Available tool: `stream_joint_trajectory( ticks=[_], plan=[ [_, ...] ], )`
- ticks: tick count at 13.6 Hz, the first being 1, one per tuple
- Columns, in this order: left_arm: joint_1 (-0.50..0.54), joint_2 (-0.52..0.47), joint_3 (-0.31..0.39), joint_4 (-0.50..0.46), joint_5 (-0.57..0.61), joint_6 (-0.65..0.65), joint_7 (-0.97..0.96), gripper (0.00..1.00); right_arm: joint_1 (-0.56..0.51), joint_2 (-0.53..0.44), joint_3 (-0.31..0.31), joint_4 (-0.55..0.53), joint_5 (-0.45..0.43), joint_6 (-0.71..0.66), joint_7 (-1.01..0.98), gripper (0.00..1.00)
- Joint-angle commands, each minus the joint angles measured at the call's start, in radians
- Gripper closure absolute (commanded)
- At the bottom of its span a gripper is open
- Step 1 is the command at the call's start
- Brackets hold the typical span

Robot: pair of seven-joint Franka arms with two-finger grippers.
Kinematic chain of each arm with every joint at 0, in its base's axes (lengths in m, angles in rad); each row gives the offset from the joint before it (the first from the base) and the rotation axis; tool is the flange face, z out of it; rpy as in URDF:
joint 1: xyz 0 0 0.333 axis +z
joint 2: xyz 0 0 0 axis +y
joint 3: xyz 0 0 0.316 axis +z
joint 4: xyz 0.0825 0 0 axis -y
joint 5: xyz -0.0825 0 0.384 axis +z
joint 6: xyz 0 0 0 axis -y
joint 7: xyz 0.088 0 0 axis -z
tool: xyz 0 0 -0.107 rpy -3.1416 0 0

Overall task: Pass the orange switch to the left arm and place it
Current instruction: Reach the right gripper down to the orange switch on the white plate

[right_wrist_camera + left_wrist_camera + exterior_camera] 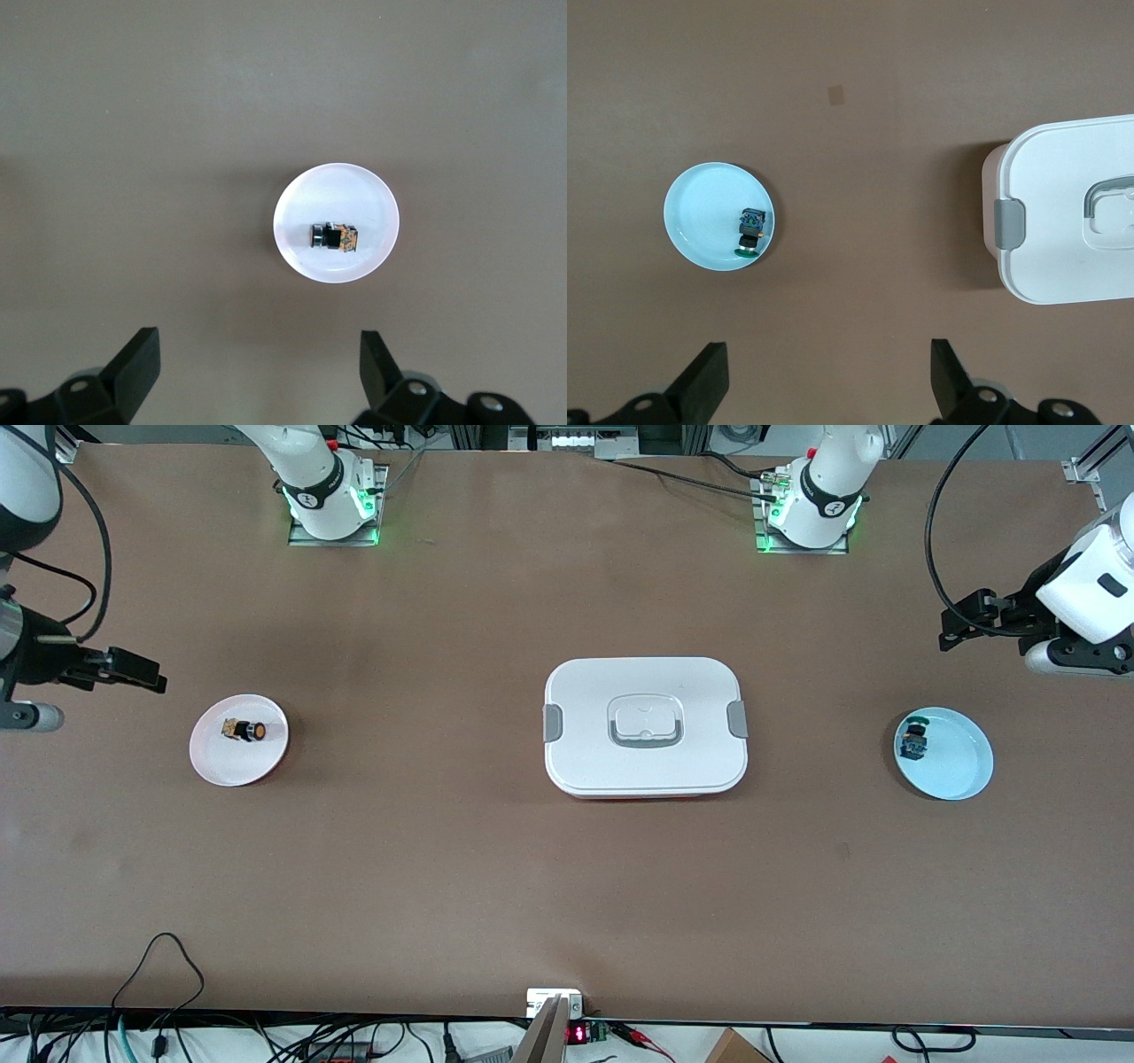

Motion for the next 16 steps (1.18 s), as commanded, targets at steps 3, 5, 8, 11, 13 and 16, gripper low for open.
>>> stream_joint_trajectory(
  ticks=[3,5,8,11,13,16],
  plan=[
    [0.001,0.014,-0.004,0.030,0.031,-0.018,-0.011,0.00,-0.047,0.042,0.005,0.009,-0.005,0.064,-0.017,0.00],
    [0.001,0.014,-0.004,0.030,0.031,-0.018,-0.011,0.00,-0.059,0.074,0.003,-0.003,-0.016,0.038,-0.044,0.00],
    [0.001,0.014,-0.004,0.030,0.031,-0.018,-0.011,0.00,-0.070,0.115,0.003,-0.014,-0.019,0.076,-0.026,0.00],
    [0.001,0.014,-0.004,0.030,0.031,-0.018,-0.011,0.00,-0.086,0.153,0.003,-0.011,-0.019,0.091,-0.028,0.00],
    [0.001,0.014,-0.004,0.030,0.031,-0.018,-0.011,0.00,-0.073,0.155,0.005,-0.008,-0.025,0.094,-0.028,0.00],
    [0.001,0.014,-0.004,0.030,0.031,-0.018,-0.011,0.00,-0.073,0.176,0.005,-0.008,-0.030,0.125,-0.031,0.00]
  ],
)
